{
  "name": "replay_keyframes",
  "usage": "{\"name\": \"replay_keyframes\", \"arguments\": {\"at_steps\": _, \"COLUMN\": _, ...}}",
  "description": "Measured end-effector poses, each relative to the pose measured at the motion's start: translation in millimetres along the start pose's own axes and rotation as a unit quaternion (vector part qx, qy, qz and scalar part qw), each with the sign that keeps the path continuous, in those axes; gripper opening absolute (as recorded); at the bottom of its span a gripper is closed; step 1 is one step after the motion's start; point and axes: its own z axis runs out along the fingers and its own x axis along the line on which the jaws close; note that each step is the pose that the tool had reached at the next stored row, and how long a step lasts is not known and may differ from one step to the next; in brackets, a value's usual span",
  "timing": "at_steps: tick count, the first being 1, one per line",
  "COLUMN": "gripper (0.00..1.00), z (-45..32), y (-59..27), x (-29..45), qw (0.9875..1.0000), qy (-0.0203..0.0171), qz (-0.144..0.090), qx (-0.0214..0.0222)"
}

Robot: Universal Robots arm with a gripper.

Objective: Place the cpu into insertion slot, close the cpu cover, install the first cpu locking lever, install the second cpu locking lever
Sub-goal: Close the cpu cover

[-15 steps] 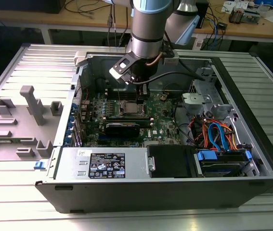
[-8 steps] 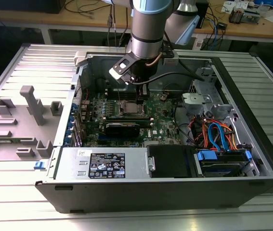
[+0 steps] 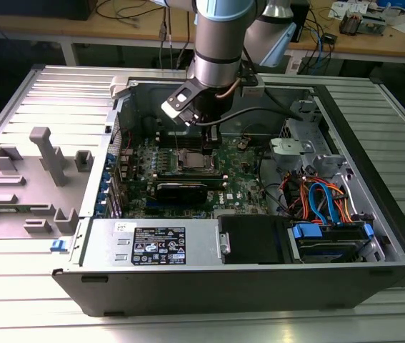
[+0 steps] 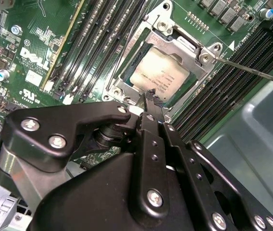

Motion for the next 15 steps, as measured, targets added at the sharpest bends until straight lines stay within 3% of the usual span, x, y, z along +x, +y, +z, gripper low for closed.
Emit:
{"name": "replay_keyframes", "arguments": {"at_steps": 5, "gripper": 0.11, "z": 1.3, "y": -6.8, "x": -0.3, "qw": 1.0000, "qy": -0.0002, "qz": -0.006, "qx": -0.0001}}
{"name": "replay_keyframes", "arguments": {"at_steps": 12, "gripper": 0.11, "z": 4.8, "y": -35.4, "x": 1.9, "qw": 0.9999, "qy": -0.0003, "qz": -0.010, "qx": -0.0001}}
{"name": "replay_keyframes", "arguments": {"at_steps": 15, "gripper": 0.11, "z": 12.0, "y": -45.0, "x": 2.7, "qw": 0.9999, "qy": -0.0003, "qz": -0.010, "qx": -0.0001}}
